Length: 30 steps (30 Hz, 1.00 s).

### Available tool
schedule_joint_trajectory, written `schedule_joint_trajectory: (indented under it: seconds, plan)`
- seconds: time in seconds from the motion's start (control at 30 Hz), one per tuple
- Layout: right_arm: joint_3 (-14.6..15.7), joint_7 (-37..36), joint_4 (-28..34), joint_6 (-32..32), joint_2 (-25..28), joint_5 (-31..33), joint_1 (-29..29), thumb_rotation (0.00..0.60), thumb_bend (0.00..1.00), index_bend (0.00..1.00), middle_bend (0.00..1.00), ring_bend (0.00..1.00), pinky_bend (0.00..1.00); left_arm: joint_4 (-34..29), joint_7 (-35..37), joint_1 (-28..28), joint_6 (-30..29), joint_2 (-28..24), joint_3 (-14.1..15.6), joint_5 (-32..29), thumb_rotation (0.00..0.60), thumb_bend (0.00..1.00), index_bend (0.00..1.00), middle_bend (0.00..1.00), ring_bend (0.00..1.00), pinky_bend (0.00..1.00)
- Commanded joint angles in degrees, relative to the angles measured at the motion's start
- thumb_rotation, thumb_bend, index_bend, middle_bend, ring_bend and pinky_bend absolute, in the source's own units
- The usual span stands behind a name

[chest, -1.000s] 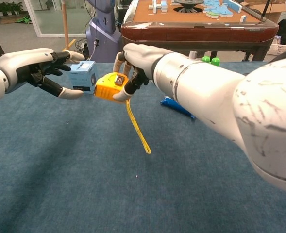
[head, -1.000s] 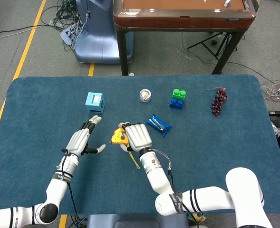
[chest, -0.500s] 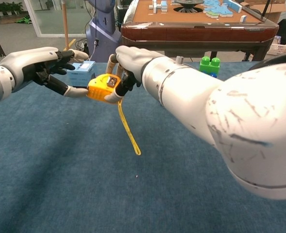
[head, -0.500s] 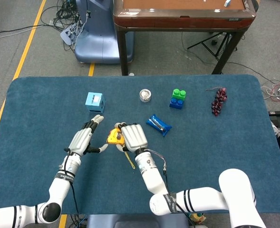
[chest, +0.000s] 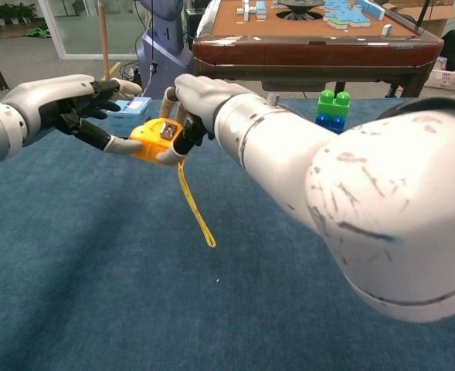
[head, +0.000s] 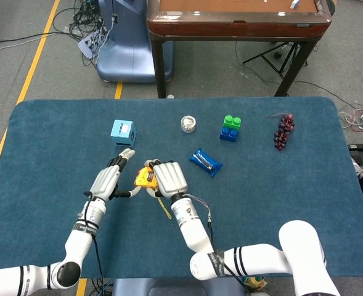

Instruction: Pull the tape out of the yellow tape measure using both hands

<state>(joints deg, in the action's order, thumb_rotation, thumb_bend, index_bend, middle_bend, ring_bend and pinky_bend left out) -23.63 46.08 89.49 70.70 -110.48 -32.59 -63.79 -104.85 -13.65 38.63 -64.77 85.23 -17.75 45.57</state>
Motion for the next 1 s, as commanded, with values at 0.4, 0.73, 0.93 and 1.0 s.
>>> schedule_joint_trajectory:
  seconds: [0.4, 0.73, 0.93, 1.0]
  plan:
    - [0.2, -0.4, 0.8, -0.5, 0.6, -0.3, 0.8, 0.6, 0.64, 0.54, 0.54, 0.46, 0.36, 0.7, -1.4, 0.1, -1.2, -0.7, 0.1, -1.5, 0.6, 0.24, 0.0, 0.0, 0.0, 0.0]
    - [0.2, -1.4, 1.4, -0.7, 1.2, -0.6, 1.5, 0.6, 0.64, 0.55, 0.55, 0.47, 0.36, 1.2, -1.8, 0.2, -1.5, -0.8, 0.2, -2.6, 0.6, 0.24, 0.0, 0.0, 0.0, 0.0]
    - [0.1, -2.6, 1.7, -1.3, 1.8, -1.0, 2.0, 0.6, 0.64, 0.57, 0.56, 0.49, 0.36, 1.0, -2.1, 0.3, -1.7, -0.8, 0.3, -2.7, 0.6, 0.24, 0.0, 0.0, 0.0, 0.0]
    - [0.2, -2.8, 1.9, -1.5, 2.0, -1.1, 2.2, 0.6, 0.64, 0.58, 0.57, 0.49, 0.36, 1.0, -2.1, 0.4, -1.7, -0.7, 0.2, -3.0, 0.6, 0.24, 0.0, 0.0, 0.0, 0.0]
